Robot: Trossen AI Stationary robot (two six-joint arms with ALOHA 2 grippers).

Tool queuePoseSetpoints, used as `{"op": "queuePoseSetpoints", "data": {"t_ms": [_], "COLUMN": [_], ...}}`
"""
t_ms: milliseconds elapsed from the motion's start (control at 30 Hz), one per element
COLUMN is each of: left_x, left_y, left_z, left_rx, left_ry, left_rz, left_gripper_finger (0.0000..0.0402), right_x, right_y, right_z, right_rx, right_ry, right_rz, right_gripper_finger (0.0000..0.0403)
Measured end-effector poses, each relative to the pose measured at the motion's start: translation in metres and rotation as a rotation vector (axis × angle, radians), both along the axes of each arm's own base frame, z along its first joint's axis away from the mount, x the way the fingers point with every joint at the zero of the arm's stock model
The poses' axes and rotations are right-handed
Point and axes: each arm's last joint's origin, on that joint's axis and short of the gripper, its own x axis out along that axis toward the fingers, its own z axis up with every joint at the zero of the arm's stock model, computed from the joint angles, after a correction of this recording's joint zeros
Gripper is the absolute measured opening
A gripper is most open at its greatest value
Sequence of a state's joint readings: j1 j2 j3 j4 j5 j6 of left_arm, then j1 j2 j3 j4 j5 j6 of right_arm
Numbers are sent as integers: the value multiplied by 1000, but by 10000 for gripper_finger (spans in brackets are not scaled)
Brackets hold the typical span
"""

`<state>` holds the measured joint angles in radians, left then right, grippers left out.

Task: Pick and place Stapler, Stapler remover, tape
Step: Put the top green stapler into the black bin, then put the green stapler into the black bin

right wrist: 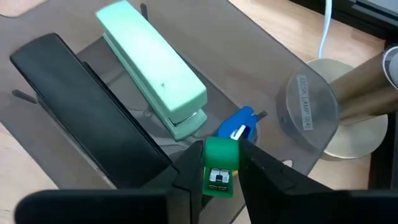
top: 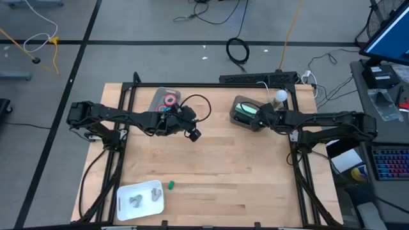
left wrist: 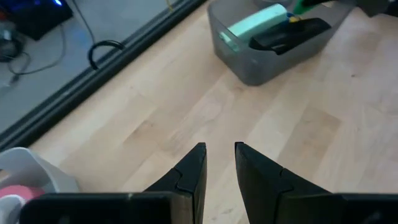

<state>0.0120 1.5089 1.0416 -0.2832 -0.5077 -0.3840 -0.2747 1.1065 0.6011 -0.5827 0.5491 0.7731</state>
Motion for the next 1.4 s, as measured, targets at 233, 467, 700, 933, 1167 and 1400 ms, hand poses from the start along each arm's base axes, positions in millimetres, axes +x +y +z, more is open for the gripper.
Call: {"op": "queuePoseSetpoints", "data": {"t_ms": [233, 467, 700, 933, 1167, 1400], "left_x": [0, 0, 0, 0, -4, -27], "left_y": [-1, -1, -1, -1, -16, -50], "left_z": [0, 0, 0, 0, -5, -21], "left_rx": [-14, -7, -4, 25, 170, 78], "left_ry": [0, 5, 7, 30, 212, 476], "left_rz": [-15, -21, -24, -51, -247, -454], "left_gripper_finger": [88, 88, 88, 88, 88, 88], "right_x": [2, 1, 0, 3, -2, -22], "right_y": [-2, -3, -7, -8, -3, 6], "right_z": [0, 0, 0, 12, 50, 78], "right_rx": [-18, -15, -16, -78, -175, -249], "right_ry": [1, 8, 10, -80, -327, -496], "right_rz": [37, 32, 13, 73, 261, 369], "right_gripper_finger": [81, 96, 122, 127, 113, 111]}}
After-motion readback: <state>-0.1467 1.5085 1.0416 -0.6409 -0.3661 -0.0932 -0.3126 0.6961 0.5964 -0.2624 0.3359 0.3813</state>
